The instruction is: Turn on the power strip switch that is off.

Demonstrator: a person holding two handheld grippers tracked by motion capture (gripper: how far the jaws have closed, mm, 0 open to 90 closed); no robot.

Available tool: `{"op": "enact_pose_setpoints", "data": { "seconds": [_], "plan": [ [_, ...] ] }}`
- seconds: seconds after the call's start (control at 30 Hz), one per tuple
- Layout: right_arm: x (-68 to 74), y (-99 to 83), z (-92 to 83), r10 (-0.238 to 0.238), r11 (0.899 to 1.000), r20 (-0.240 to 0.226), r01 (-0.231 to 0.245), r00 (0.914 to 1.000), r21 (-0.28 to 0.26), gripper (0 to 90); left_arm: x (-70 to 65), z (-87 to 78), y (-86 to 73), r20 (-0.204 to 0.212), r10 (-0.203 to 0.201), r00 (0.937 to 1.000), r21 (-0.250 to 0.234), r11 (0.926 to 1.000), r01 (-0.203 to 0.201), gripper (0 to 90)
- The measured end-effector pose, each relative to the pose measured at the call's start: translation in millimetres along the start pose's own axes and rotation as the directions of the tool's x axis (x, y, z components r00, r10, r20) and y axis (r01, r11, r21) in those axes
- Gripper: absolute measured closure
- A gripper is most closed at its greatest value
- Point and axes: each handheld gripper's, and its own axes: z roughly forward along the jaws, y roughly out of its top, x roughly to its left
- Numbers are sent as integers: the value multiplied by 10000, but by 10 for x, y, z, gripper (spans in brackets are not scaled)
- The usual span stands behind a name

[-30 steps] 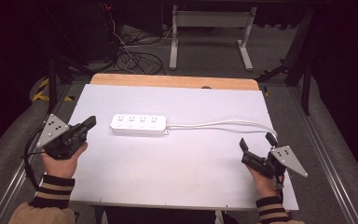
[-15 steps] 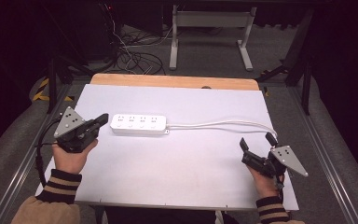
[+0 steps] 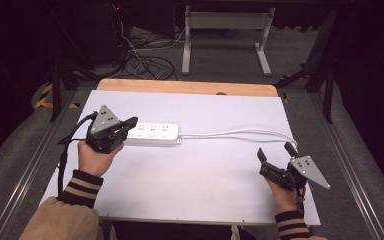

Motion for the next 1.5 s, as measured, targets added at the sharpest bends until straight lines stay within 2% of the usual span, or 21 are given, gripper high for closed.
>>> {"op": "enact_pose_setpoints", "data": {
  "seconds": [0.1, 0.13, 0.2, 0.4, 0.73, 0.97, 1.23, 1.5],
  "plan": [
    [-3, 0, -1, -34, 10000, 38, 34, 10000, 42, 79, -24, 81, 29, 94, 216, 9997, 290, 9993, -219, 900],
    [-2, 0, -1, -31, 10000, 31, 31, 10000, 61, 79, -42, 112, 36, 142, 135, 9998, 347, 9993, -140, 900],
    [1, 0, 0, -90, 9999, 19, 90, 10000, 74, 79, -52, 167, 56, 103, 396, 9992, 528, 9978, -400, 900],
    [-4, -4, 1, -118, 9997, 57, 117, 9999, 201, 86, -115, 381, 88, 286, 395, 9988, 948, 9946, -420, 900],
    [-14, -18, 16, -41, 9996, 28, 40, 10000, 275, 85, -157, 636, 139, 536, 674, 9963, 1657, 9833, -755, 900],
    [-12, -17, 11, -123, 9991, 76, 120, 9999, 398, 97, -159, 749, 112, 647, 516, 9966, 2020, 9773, -637, 900],
    [1, -12, 4, -91, 9995, 10, 90, 10000, 296, 96, -167, 877, 75, 695, 441, 9966, 2476, 9670, -600, 900],
    [-1, -12, 3, -82, 9996, -16, 82, 10000, 288, 96, -156, 936, 53, 628, 334, 9975, 2601, 9643, -486, 900]
  ]
}}
